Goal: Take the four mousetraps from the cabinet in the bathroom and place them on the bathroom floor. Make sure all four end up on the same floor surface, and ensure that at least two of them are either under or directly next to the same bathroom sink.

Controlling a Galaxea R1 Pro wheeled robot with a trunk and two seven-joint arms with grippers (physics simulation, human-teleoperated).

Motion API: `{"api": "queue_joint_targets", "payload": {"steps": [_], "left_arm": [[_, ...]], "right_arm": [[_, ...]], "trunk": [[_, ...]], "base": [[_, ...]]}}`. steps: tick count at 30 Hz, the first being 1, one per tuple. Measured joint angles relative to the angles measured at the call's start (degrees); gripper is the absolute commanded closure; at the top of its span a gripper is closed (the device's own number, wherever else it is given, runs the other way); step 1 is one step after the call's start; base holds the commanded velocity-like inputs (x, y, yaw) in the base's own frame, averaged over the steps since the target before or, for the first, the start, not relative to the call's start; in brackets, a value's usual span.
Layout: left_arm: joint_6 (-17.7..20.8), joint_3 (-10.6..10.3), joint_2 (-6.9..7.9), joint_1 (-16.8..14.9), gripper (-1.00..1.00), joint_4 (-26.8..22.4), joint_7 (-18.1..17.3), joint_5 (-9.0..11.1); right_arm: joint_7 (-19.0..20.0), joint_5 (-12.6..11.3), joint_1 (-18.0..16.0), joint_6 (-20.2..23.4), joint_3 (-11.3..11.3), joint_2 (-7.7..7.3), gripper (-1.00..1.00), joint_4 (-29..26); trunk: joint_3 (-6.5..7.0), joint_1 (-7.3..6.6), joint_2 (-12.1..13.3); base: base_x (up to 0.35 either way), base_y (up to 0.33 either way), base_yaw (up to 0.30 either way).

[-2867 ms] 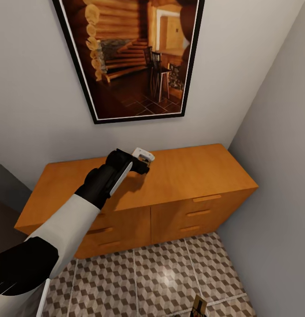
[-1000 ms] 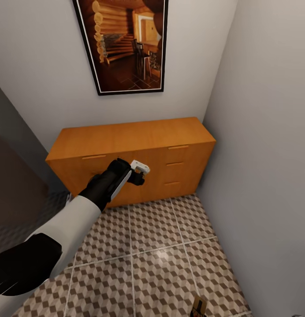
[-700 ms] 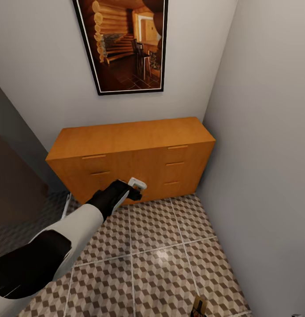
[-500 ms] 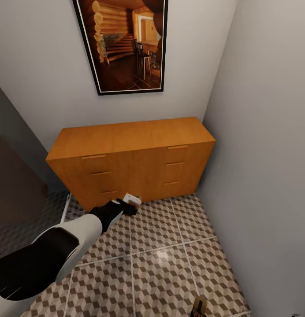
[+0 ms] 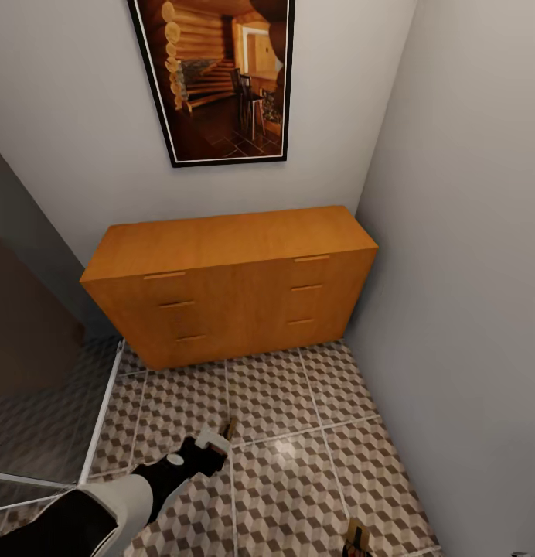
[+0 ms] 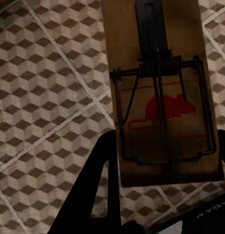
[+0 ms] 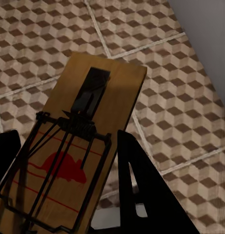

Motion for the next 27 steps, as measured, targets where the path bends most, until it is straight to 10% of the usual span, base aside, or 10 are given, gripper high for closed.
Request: {"api": "queue_joint_targets", "payload": {"steps": [9,17,27], "left_arm": [[-7.29,0.05,1.93,6.84,1.00,0.01,0.88,0.14],[-9.11,0.32,2.33,10.66,1.00,0.01,3.77,1.33],[-16.09,0.41,3.68,13.83,1.00,0.07,7.84,10.28]], "right_arm": [[-1.12,2.92,-0.12,7.30,4.39,-4.22,1.00,-2.92],[-1.28,9.99,-0.18,30.16,4.74,-9.59,1.00,-22.61],[-0.88,14.10,-0.17,25.36,4.94,-10.21,1.00,-23.97]], "trunk": [[0.01,0.01,-0.01],[0.01,0.00,-0.01],[0.01,0.00,-0.01]], "base": [[0.000,0.000,0.000],[0.000,0.000,0.000],[0.000,0.000,0.000]]}}
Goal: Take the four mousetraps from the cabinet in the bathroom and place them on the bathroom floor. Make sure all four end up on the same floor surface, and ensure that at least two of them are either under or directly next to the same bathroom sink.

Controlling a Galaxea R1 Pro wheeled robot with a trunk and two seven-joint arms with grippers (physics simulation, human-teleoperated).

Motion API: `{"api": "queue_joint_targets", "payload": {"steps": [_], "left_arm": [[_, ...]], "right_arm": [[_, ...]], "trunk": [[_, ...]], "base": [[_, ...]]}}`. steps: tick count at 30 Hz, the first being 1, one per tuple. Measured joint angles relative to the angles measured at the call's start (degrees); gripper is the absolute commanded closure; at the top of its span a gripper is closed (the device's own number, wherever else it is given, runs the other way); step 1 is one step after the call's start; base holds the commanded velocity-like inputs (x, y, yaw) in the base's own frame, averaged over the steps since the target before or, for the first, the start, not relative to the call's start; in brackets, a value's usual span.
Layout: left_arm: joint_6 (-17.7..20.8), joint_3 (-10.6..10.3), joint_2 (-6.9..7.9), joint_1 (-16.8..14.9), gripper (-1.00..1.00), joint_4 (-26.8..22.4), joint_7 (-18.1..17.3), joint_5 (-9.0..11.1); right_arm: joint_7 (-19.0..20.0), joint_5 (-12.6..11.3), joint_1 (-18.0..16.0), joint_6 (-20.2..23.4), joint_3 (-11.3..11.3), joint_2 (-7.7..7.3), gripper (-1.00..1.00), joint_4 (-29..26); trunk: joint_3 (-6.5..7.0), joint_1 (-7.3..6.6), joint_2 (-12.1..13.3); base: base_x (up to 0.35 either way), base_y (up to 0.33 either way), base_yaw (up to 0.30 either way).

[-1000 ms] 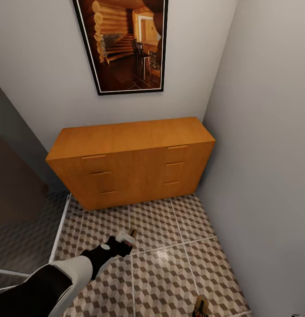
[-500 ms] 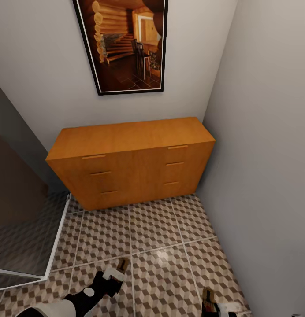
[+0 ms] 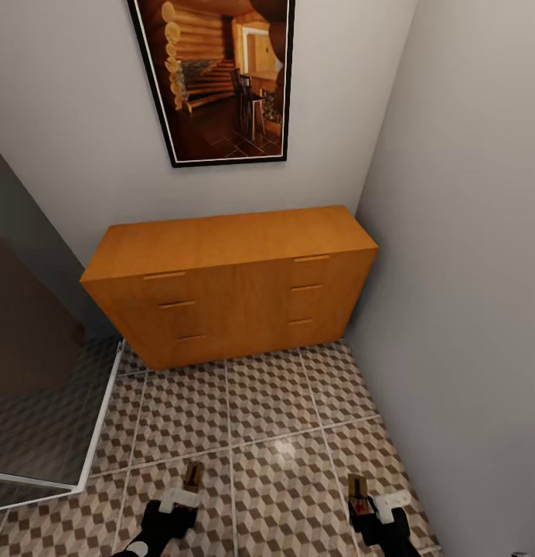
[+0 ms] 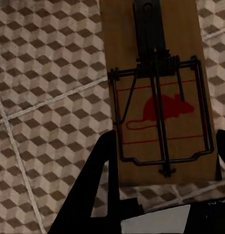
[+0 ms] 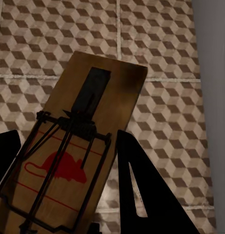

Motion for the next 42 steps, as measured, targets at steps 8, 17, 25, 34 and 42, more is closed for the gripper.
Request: {"api": "queue_joint_targets", "payload": {"steps": [8,17,25,34,42], "left_arm": [[-5.68,-0.08,0.59,1.08,1.00,0.12,5.36,5.15],[-5.93,-0.09,0.30,1.37,1.00,0.00,5.76,6.20],[-5.72,-0.08,0.12,1.47,1.00,-0.01,5.55,6.24],[-5.59,-0.07,0.04,1.49,1.00,-0.02,5.57,6.26],[-5.51,-0.08,0.04,1.47,1.00,-0.01,5.56,6.23]], "right_arm": [[0.07,0.06,0.00,-5.19,-0.01,0.11,1.00,3.78],[0.00,0.00,0.00,-5.79,-0.02,0.20,1.00,4.21],[-0.45,-0.01,0.00,-5.74,-0.10,0.25,1.00,4.23],[-0.65,-0.37,-0.02,-5.62,-0.38,0.47,1.00,6.85],[-0.68,-0.48,-0.02,-5.63,-0.38,0.53,1.00,6.87]], "trunk": [[0.00,0.00,0.00],[0.00,0.00,0.00],[0.00,0.00,0.00],[-0.35,0.03,0.01],[-0.45,0.04,0.00]], "base": [[0.000,0.000,0.000],[0.000,0.000,0.000],[0.000,0.000,0.000],[-0.127,0.000,0.240],[-0.324,0.000,0.123]]}}
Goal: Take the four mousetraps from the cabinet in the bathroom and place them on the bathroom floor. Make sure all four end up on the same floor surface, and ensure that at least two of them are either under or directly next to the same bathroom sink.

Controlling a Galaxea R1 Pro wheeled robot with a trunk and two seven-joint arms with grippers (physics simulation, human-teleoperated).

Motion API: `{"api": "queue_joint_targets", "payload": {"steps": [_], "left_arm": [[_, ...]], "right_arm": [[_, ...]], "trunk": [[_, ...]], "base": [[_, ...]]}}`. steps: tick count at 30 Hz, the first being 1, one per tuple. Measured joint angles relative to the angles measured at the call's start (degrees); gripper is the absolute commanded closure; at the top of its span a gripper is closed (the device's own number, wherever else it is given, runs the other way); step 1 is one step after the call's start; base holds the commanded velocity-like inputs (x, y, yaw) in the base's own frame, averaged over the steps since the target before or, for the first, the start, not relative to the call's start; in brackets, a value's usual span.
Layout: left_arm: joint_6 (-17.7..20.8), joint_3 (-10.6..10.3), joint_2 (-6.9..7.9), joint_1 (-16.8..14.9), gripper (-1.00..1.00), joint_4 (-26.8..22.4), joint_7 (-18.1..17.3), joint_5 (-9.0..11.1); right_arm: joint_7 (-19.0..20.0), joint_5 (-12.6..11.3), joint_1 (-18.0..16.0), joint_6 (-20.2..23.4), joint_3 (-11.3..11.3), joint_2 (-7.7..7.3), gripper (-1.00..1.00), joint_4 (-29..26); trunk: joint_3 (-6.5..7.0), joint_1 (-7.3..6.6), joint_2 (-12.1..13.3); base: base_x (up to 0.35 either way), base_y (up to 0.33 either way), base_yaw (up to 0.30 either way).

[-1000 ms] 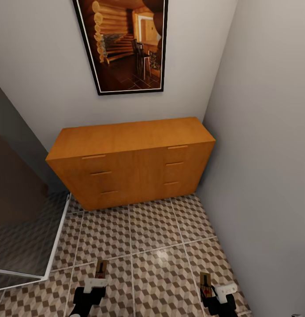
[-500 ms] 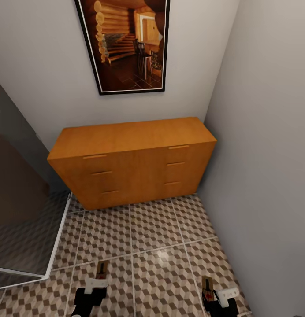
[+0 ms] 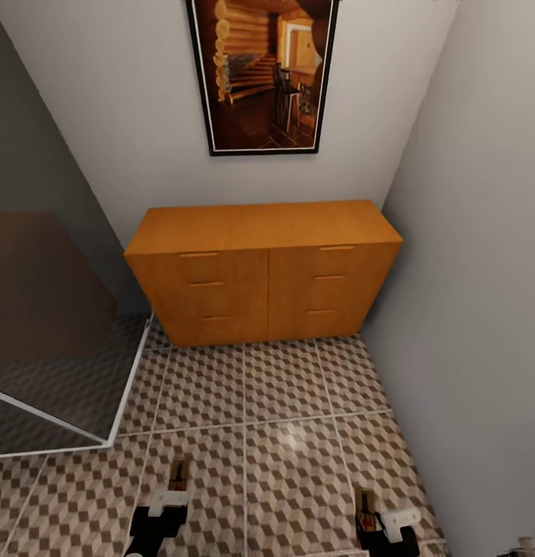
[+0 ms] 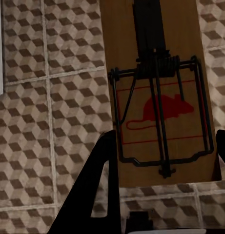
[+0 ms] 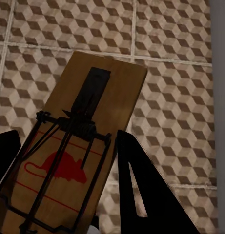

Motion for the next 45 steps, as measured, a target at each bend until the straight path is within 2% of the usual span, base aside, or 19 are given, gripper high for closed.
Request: {"api": "queue_joint_targets", "payload": {"steps": [9,30,45], "left_arm": [[0.08,0.00,0.00,0.01,1.00,-0.01,-0.02,0.00],[0.18,-0.01,-0.59,0.01,1.00,-0.01,0.03,0.00],[0.19,0.00,-0.70,0.02,1.00,-0.02,0.05,0.00]], "right_arm": [[-0.08,0.00,0.00,-0.04,-0.01,0.03,1.00,0.09],[-0.08,-0.01,0.00,-0.09,0.00,0.12,1.00,0.18],[-0.16,-0.01,0.00,-0.09,-0.07,0.15,1.00,0.19]], "trunk": [[0.65,-0.03,-0.01],[2.35,-0.04,0.00],[3.32,-0.04,0.00]], "base": [[-0.233,0.000,0.114],[-0.006,0.000,0.156],[0.000,0.000,0.227]]}}
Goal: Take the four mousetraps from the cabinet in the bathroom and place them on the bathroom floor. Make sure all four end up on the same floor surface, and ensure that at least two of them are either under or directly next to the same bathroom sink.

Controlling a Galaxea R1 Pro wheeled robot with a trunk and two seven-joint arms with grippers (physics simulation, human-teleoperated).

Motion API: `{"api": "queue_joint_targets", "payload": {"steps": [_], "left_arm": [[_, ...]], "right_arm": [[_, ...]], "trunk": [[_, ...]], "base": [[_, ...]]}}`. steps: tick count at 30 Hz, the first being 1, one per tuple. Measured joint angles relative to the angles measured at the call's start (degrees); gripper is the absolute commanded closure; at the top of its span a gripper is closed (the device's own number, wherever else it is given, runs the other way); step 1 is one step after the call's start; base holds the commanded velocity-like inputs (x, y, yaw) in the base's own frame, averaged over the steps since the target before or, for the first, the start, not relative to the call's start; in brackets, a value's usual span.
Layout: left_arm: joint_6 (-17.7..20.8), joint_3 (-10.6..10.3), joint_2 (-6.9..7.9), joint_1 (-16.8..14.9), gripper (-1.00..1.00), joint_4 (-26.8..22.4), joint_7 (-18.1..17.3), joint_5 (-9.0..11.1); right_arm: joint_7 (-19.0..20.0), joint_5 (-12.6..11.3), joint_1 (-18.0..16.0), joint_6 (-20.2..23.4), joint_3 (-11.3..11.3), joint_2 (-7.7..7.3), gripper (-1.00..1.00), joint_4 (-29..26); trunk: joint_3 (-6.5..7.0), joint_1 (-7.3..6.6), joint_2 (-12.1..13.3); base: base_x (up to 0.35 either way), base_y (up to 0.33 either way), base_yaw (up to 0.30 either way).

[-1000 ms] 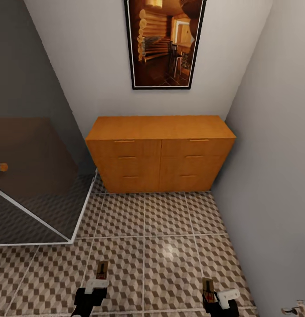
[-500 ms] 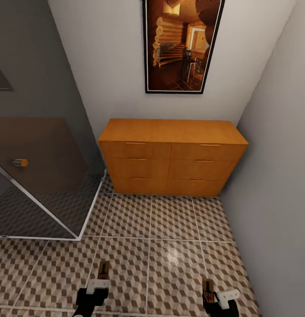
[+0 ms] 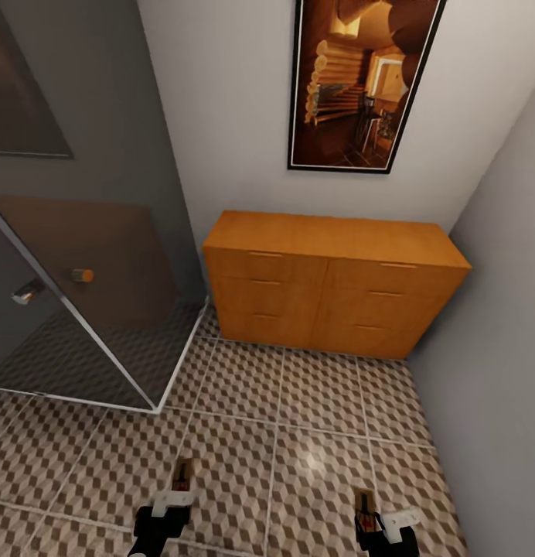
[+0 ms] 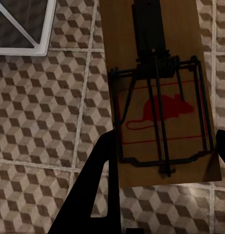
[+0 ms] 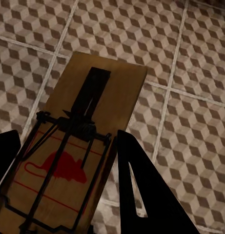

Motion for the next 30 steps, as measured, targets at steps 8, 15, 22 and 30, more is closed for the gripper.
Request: {"api": "queue_joint_targets", "payload": {"steps": [8,15,22,30], "left_arm": [[0.00,0.00,0.00,0.00,1.00,0.00,0.00,0.00],[0.00,0.00,0.00,0.00,1.00,0.00,-0.03,0.00],[0.00,0.00,0.00,0.00,1.00,0.00,-0.04,0.00],[0.00,0.00,0.00,0.00,1.00,0.00,-0.01,0.00]], "right_arm": [[-1.11,0.02,0.00,0.00,0.05,0.05,1.00,0.00],[-2.79,0.04,0.00,0.01,0.06,0.06,1.00,0.00],[-2.93,0.04,0.00,0.01,0.06,0.06,1.00,0.00],[-2.94,0.04,0.00,0.01,0.06,0.06,1.00,0.00]], "trunk": [[0.45,0.00,0.00],[0.83,0.00,0.00],[1.22,0.00,0.00],[1.66,0.00,0.00]], "base": [[0.000,0.000,0.244],[0.000,0.000,0.245],[0.000,0.000,0.246],[0.000,0.000,0.246]]}}
